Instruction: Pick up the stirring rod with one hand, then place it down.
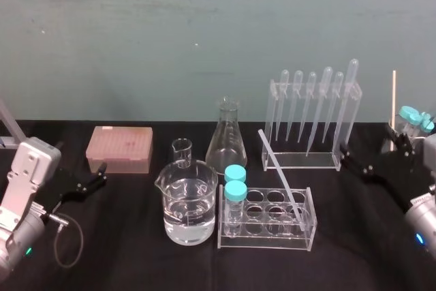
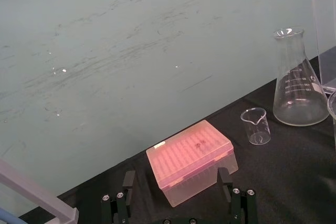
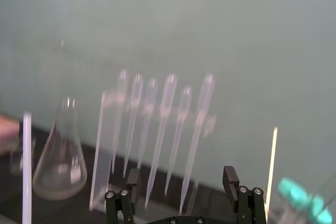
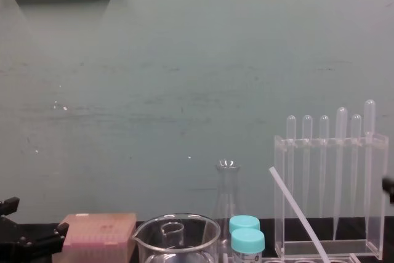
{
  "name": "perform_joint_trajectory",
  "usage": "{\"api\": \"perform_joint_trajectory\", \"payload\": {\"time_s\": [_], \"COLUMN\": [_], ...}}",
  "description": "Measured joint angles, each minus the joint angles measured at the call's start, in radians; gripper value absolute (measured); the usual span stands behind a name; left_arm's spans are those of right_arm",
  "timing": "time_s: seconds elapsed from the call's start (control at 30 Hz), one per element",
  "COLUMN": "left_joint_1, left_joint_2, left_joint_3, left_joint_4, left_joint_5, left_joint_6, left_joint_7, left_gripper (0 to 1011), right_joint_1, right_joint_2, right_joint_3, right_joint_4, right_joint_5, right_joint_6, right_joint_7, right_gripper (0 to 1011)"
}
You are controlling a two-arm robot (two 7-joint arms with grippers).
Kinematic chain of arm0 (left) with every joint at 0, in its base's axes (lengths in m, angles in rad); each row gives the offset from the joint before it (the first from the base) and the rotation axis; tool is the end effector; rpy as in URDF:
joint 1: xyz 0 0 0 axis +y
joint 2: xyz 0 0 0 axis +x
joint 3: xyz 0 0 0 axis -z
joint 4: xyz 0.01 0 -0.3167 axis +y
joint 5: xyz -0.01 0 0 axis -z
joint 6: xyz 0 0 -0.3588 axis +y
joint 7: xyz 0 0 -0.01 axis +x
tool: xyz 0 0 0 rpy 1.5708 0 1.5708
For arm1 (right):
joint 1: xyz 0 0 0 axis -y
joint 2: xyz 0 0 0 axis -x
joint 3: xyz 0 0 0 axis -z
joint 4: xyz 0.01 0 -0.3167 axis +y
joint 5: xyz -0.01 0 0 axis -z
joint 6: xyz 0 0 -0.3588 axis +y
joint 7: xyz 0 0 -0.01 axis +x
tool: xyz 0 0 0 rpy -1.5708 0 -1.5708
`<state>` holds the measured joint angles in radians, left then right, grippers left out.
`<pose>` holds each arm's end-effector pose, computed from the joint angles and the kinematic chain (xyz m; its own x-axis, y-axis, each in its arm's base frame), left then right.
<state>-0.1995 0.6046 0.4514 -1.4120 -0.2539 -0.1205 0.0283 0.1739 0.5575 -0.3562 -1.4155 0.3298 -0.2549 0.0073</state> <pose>0.4097 0.0846 -0.3334 0.2923 0.8803 0.3737 -0.9552 0.2873 0.0703 0.4123 -0.0920 -0.3255 0.2499 -0.9345 0.2534 0.9549 0.2812 0.0954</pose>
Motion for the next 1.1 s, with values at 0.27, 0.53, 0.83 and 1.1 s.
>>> {"api": "perform_joint_trajectory", "payload": {"time_s": [0.27,0.53,0.83,1.1], "left_joint_1": [0.000,0.000,0.000,0.000], "left_joint_2": [0.000,0.000,0.000,0.000], "left_joint_3": [0.000,0.000,0.000,0.000], "left_joint_4": [0.000,0.000,0.000,0.000], "left_joint_5": [0.000,0.000,0.000,0.000], "left_joint_6": [0.000,0.000,0.000,0.000], "left_joint_7": [0.000,0.000,0.000,0.000], "left_gripper": [1000,1000,1000,1000], "right_joint_1": [0.042,0.112,0.184,0.233], "right_joint_2": [-0.038,-0.074,-0.104,-0.128], "right_joint_3": [0.009,-0.032,-0.081,-0.100], "right_joint_4": [-0.006,0.026,0.082,0.136], "right_joint_5": [-0.004,-0.013,0.037,0.102], "right_joint_6": [-0.106,-0.160,-0.087,0.058], "right_joint_7": [0.055,0.179,0.342,0.453], "right_gripper": [1003,1003,1003,1003]}}
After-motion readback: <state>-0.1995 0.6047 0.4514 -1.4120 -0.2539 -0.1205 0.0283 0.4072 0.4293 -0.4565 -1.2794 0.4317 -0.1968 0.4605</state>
